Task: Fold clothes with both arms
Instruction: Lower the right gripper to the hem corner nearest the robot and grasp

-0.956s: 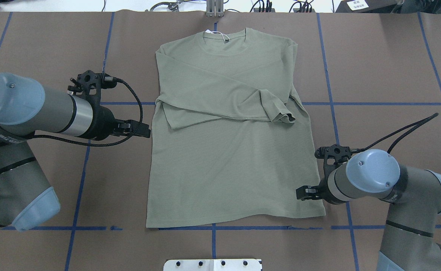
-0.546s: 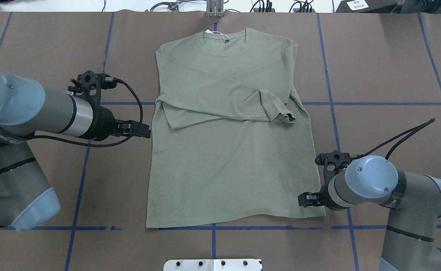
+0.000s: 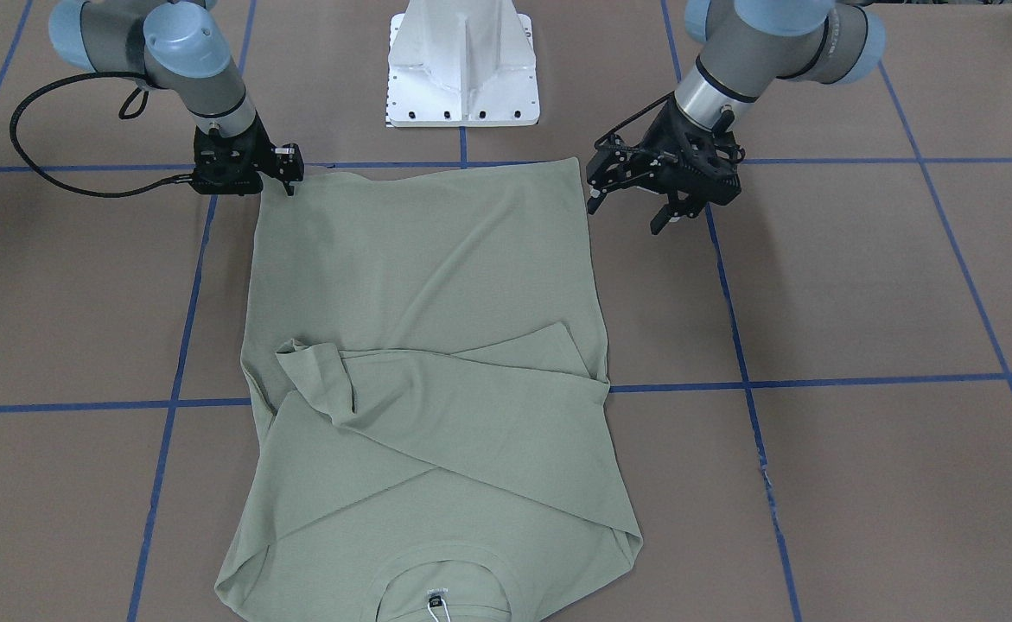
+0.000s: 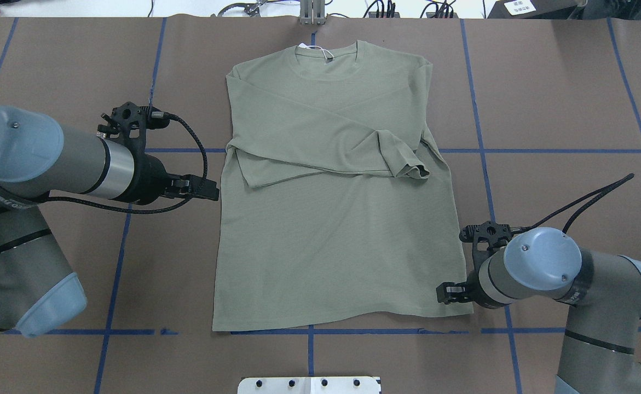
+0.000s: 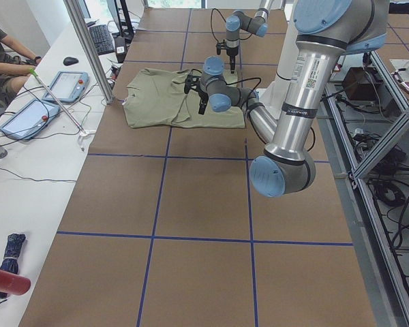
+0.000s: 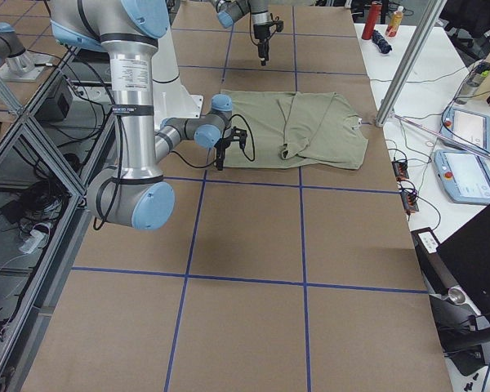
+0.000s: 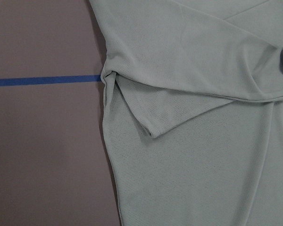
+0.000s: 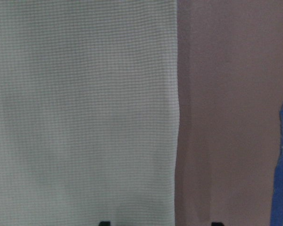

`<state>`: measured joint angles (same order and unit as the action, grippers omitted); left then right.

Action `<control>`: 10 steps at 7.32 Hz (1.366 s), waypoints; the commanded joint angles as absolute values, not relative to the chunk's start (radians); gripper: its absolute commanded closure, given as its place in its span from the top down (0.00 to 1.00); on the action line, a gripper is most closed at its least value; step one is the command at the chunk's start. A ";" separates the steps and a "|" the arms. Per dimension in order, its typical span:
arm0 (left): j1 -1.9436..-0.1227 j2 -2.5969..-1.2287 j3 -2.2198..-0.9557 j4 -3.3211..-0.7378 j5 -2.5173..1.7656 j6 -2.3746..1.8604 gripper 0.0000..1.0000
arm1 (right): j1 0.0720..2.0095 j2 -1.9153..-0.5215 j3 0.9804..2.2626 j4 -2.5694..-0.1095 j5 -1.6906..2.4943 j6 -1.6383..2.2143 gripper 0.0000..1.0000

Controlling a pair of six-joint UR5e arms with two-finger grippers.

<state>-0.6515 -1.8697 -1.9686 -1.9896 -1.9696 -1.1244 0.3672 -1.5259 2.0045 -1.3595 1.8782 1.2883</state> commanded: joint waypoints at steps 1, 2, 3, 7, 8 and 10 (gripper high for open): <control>-0.652 -1.868 -1.979 -1.990 -1.970 -1.124 1.00 | 0.365 -1.532 2.006 -1.359 1.884 1.289 0.60; -0.653 -1.867 -1.983 -1.990 -1.970 -1.124 1.00 | 0.364 -1.532 2.006 -1.359 1.882 1.289 0.44; -0.653 -1.867 -1.983 -1.990 -1.970 -1.124 1.00 | 0.362 -1.532 2.006 -1.359 1.879 1.289 0.26; -0.653 -1.867 -1.982 -1.988 -1.970 -1.124 1.00 | 0.362 -1.532 2.046 -1.359 1.882 1.289 0.00; -0.653 -1.867 -1.982 -1.987 -1.970 -1.126 1.00 | 0.362 -1.535 2.080 -1.359 1.882 1.289 0.00; -0.619 -1.809 -1.999 -1.987 -1.950 -1.254 1.00 | 0.367 -1.537 2.098 -1.359 1.875 1.315 0.00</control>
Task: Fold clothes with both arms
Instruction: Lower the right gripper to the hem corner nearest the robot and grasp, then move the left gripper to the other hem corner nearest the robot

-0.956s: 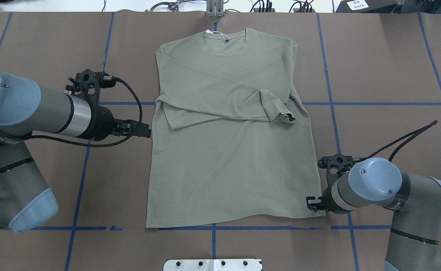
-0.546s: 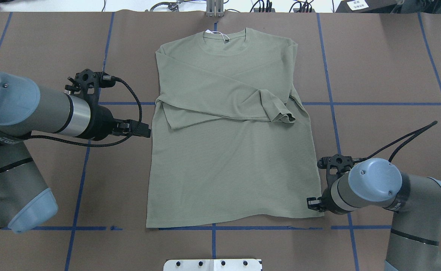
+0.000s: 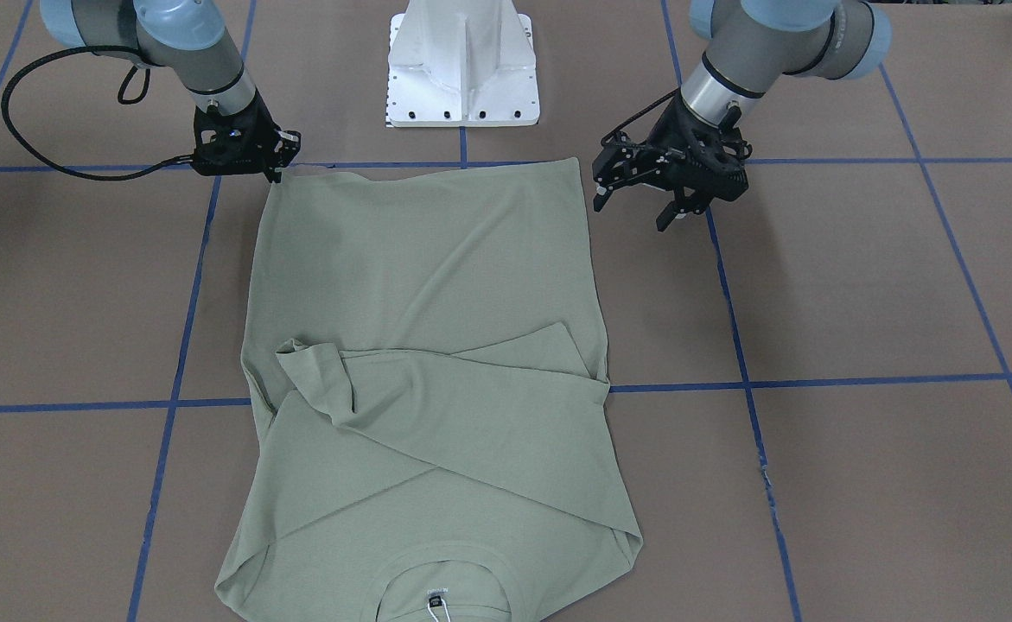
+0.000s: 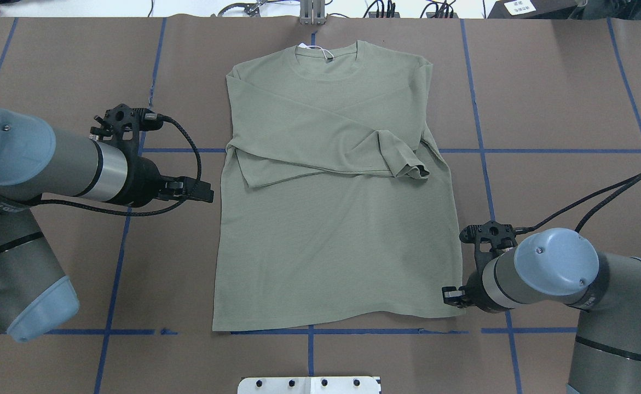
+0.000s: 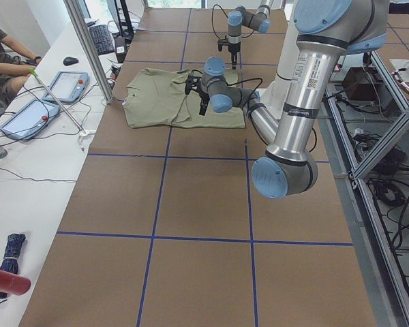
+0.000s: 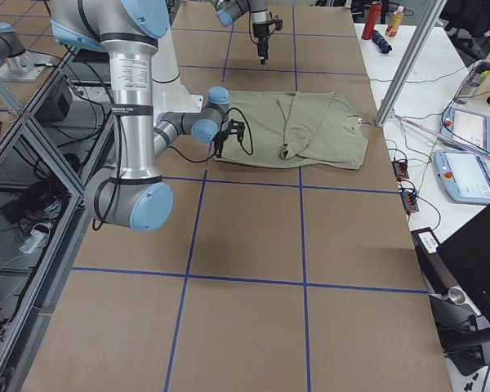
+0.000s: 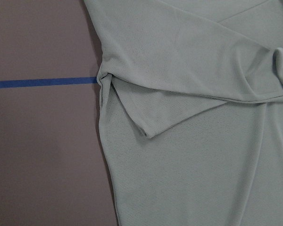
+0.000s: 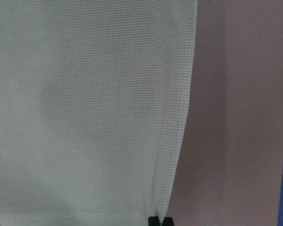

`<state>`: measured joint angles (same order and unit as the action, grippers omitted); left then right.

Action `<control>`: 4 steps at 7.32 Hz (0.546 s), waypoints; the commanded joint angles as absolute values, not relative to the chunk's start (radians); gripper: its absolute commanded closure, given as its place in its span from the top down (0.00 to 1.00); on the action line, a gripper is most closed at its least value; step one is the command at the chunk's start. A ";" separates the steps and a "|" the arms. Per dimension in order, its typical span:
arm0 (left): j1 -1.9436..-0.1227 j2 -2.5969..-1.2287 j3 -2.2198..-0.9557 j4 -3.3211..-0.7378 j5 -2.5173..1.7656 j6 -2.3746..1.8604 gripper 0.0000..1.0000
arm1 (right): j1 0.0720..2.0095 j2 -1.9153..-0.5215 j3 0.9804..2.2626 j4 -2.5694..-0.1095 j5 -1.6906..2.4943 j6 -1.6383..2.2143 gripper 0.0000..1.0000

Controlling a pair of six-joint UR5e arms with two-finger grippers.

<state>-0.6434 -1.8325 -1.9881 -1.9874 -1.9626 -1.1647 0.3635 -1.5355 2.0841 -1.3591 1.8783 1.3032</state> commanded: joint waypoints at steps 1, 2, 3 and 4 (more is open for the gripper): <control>-0.515 -1.809 -2.012 -1.987 -1.918 -1.358 1.00 | 0.365 -1.536 2.121 -1.359 1.876 1.321 0.00; -0.415 -1.809 -2.013 -1.979 -1.848 -1.447 1.00 | 0.377 -1.540 2.125 -1.359 1.876 1.322 0.00; -0.340 -1.827 -2.013 -1.945 -1.798 -1.550 1.00 | 0.391 -1.540 2.134 -1.359 1.876 1.322 0.00; -0.249 -1.862 -2.011 -1.860 -1.737 -1.590 1.00 | 0.393 -1.540 2.143 -1.359 1.878 1.322 0.00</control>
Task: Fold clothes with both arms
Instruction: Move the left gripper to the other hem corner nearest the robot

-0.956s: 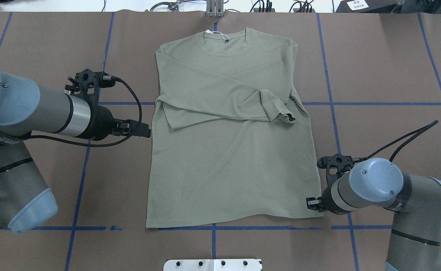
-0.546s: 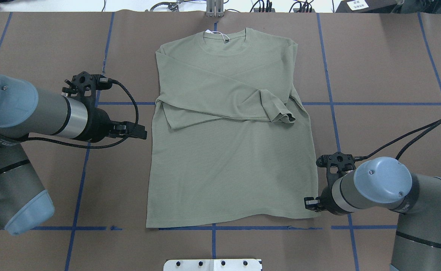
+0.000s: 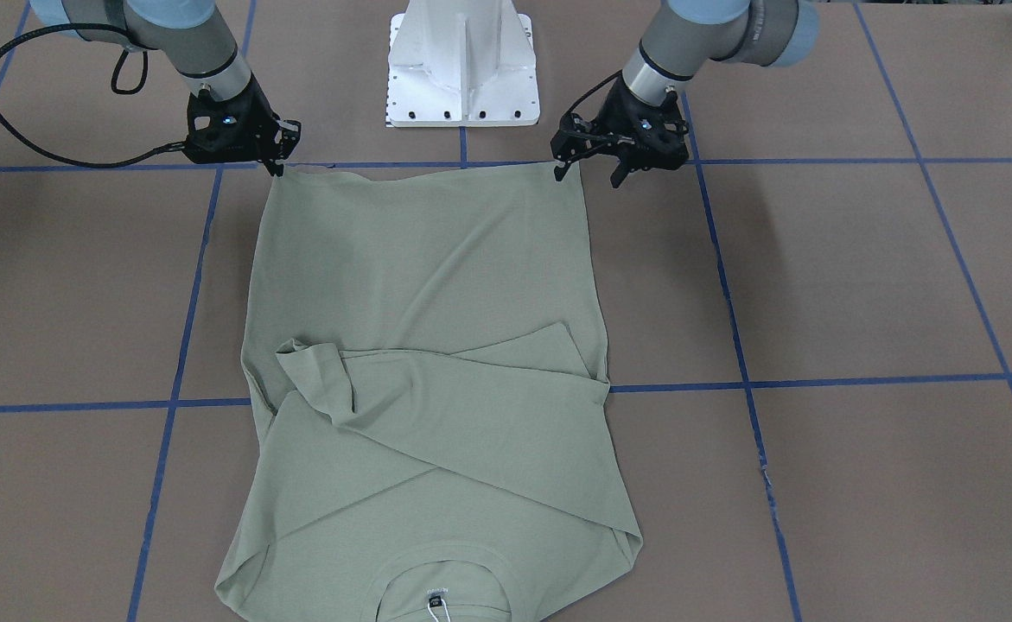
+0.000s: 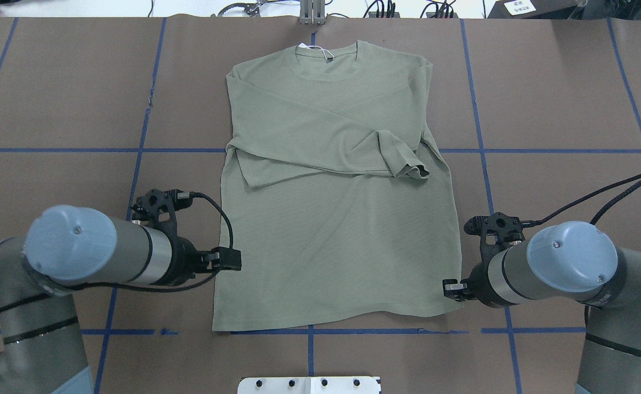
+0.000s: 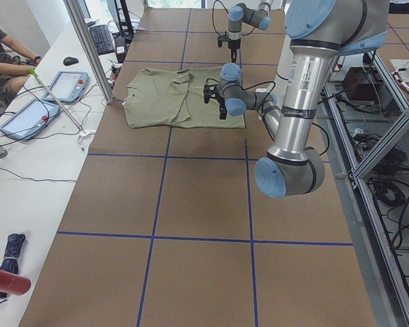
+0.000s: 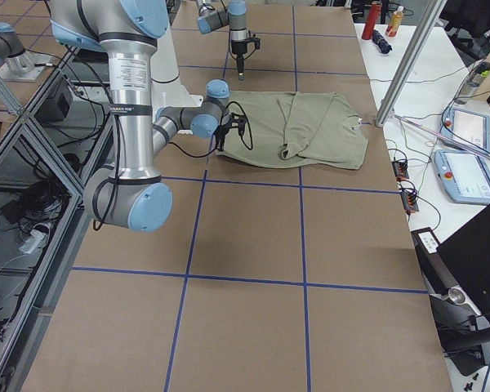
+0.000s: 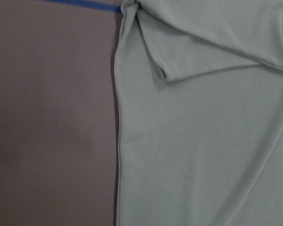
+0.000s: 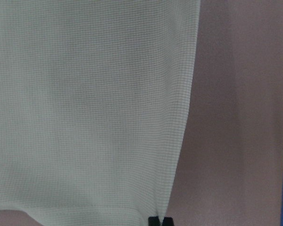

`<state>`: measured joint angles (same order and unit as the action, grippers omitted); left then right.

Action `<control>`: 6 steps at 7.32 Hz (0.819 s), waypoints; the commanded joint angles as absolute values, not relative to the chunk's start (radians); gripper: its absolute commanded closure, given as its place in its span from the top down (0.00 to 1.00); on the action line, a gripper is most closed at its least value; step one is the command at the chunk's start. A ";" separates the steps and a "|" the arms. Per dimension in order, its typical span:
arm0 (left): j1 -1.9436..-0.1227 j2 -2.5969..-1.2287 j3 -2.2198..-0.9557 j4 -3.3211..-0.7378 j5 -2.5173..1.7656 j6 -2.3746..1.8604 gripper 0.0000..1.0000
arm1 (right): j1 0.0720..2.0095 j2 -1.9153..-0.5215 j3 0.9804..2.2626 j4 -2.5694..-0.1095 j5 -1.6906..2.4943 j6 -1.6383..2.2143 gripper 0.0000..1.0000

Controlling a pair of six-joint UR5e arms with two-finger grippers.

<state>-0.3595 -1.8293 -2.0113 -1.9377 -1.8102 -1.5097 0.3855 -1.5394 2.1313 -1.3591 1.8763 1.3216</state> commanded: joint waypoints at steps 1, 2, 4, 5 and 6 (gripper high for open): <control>-0.230 -1.934 -2.006 -1.739 -1.702 -1.592 1.00 | 0.400 -1.533 2.149 -1.359 1.876 1.327 0.00; -0.221 -1.939 -1.999 -1.674 -1.680 -1.589 0.99 | 0.400 -1.528 2.152 -1.359 1.879 1.350 0.00; -0.221 -1.934 -1.950 -1.666 -1.628 -1.582 0.99 | 0.403 -1.526 2.158 -1.359 1.884 1.350 0.00; -0.225 -1.933 -1.951 -1.652 -1.626 -1.582 0.99 | 0.403 -1.526 2.158 -1.359 1.884 1.350 0.00; -0.225 -1.933 -1.954 -1.628 -1.628 -1.582 0.96 | 0.405 -1.525 2.158 -1.359 1.890 1.350 0.00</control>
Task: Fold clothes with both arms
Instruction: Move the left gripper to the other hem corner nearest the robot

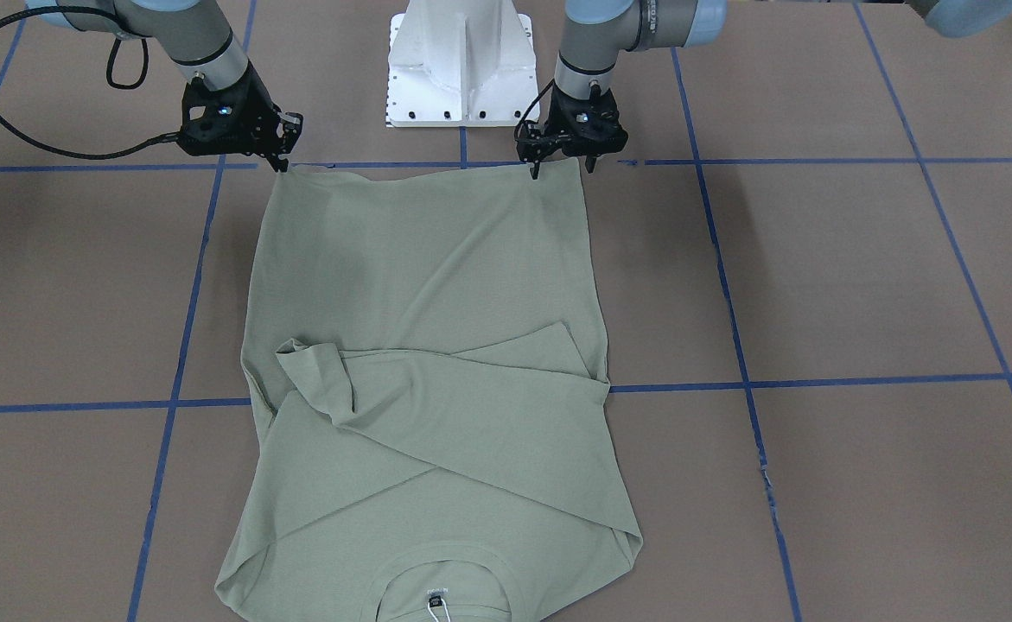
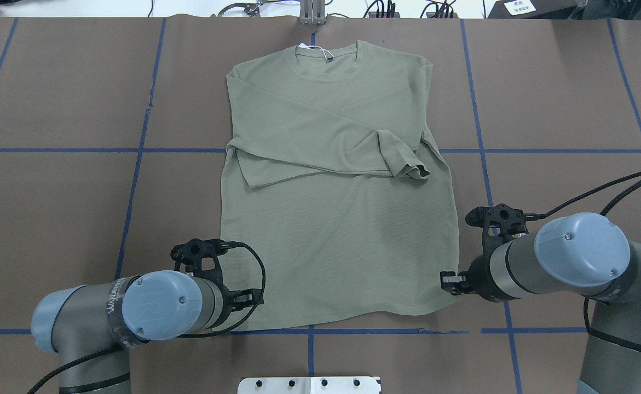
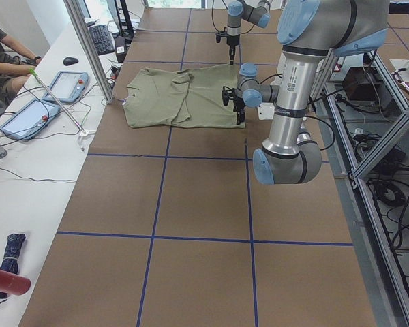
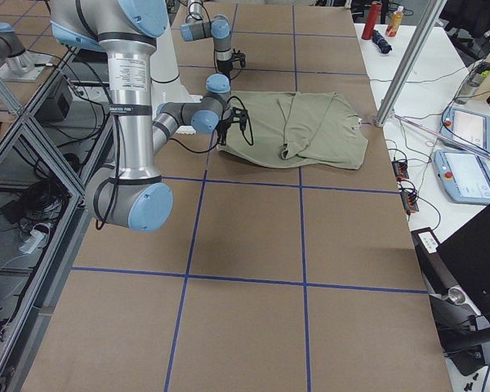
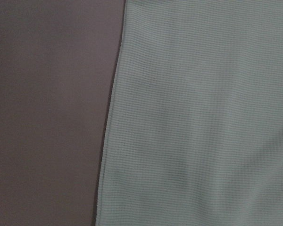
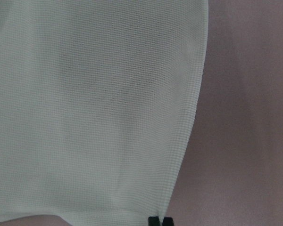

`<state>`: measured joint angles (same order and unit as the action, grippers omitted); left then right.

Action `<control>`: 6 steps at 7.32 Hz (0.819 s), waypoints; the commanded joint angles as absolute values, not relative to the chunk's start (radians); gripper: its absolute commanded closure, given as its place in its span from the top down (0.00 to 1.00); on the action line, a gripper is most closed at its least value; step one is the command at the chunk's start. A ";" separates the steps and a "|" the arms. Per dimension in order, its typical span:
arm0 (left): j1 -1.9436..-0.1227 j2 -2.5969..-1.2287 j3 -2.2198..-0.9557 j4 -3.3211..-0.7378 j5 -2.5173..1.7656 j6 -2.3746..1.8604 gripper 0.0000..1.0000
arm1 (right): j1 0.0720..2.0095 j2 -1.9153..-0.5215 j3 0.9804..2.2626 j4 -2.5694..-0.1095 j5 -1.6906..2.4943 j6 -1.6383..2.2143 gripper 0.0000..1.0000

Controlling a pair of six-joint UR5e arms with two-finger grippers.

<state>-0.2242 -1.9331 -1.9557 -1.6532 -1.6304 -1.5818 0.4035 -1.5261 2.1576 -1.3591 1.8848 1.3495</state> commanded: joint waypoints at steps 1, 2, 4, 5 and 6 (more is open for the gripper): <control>-0.225 -1.930 -1.962 -1.614 -1.632 -1.582 0.92 | 0.405 -1.525 2.158 -1.359 1.893 1.350 0.00; -0.225 -1.928 -1.962 -1.614 -1.634 -1.582 0.85 | 0.405 -1.523 2.158 -1.359 1.893 1.350 0.00; -0.225 -1.925 -1.960 -1.614 -1.635 -1.583 0.64 | 0.405 -1.523 2.157 -1.361 1.902 1.350 0.00; -0.224 -1.911 -1.960 -1.614 -1.635 -1.583 0.63 | 0.406 -1.522 2.157 -1.361 1.902 1.350 0.00; -0.221 -1.911 -1.954 -1.614 -1.637 -1.582 0.63 | 0.408 -1.522 2.157 -1.359 1.902 1.350 0.00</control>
